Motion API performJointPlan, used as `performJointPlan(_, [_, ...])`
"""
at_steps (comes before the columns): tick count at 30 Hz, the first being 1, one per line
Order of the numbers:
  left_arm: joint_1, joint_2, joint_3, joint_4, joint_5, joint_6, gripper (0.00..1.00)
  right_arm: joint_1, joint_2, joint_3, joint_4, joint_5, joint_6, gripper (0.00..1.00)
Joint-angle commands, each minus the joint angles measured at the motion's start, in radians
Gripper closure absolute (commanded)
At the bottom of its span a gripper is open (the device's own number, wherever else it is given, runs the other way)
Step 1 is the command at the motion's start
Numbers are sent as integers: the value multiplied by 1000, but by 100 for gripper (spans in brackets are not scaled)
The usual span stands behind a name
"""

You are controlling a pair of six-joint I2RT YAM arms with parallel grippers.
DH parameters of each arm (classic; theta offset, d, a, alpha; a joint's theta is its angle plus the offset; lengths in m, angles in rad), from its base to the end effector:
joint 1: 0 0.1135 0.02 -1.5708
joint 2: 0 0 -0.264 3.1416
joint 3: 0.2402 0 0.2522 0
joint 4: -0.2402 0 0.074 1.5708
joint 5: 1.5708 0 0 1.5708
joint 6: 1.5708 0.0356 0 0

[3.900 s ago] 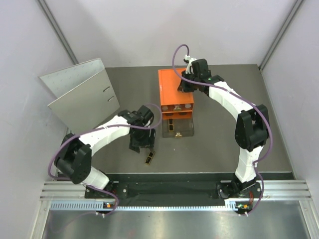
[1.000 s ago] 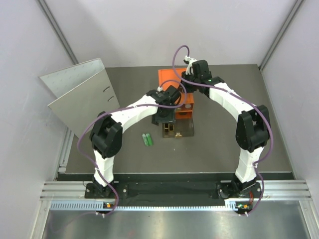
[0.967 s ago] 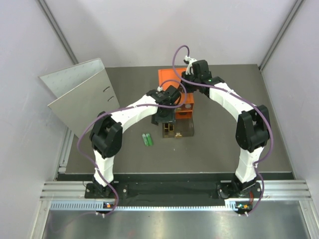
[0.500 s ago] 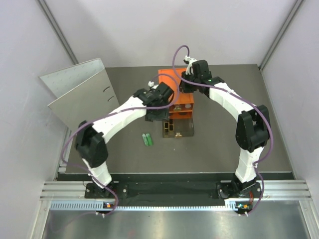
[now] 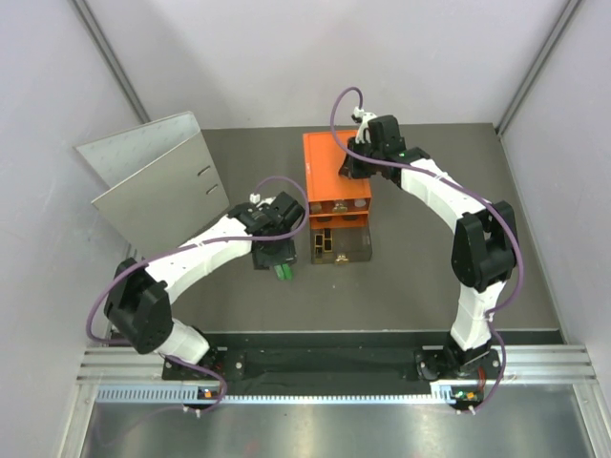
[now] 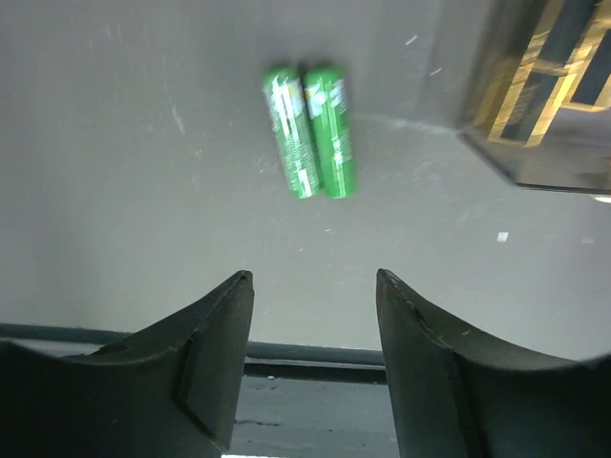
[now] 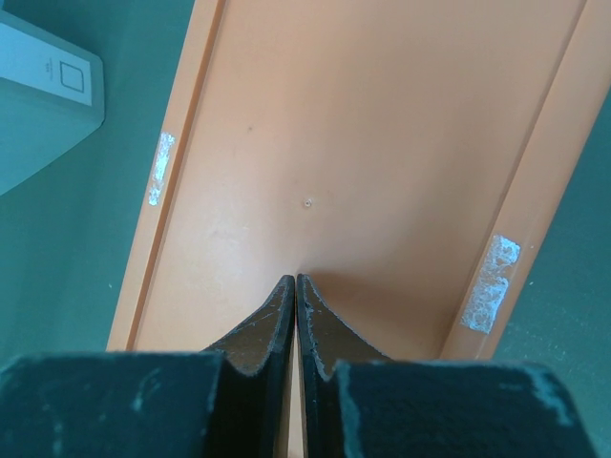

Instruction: Organize the makeup

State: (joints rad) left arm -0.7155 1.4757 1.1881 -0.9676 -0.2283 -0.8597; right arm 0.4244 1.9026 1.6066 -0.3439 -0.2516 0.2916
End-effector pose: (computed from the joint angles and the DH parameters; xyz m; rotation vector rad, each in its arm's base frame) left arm 0.2171 -0.1780 0.2610 -0.2488 2.7469 -0.0879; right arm 0.4017 0.1912 0.2843 -0.2940 2.2517 0.6673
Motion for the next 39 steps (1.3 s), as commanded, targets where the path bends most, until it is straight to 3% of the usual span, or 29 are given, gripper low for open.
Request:
performJointPlan(1, [5, 18, -61, 88, 33, -59, 42, -7, 1, -47, -89, -3, -12, 97])
performJointPlan(6, [56, 50, -123, 194, 69, -55, 46, -7, -2, -62, -89, -6, -12, 97])
performJointPlan(20, [129, 184, -128, 297, 107, -2, 59, -7, -13, -80, -89, -8, -14, 97])
performJointPlan(39, [139, 284, -143, 326, 124, 33, 61, -7, -7, -77, -92, -11, -19, 97])
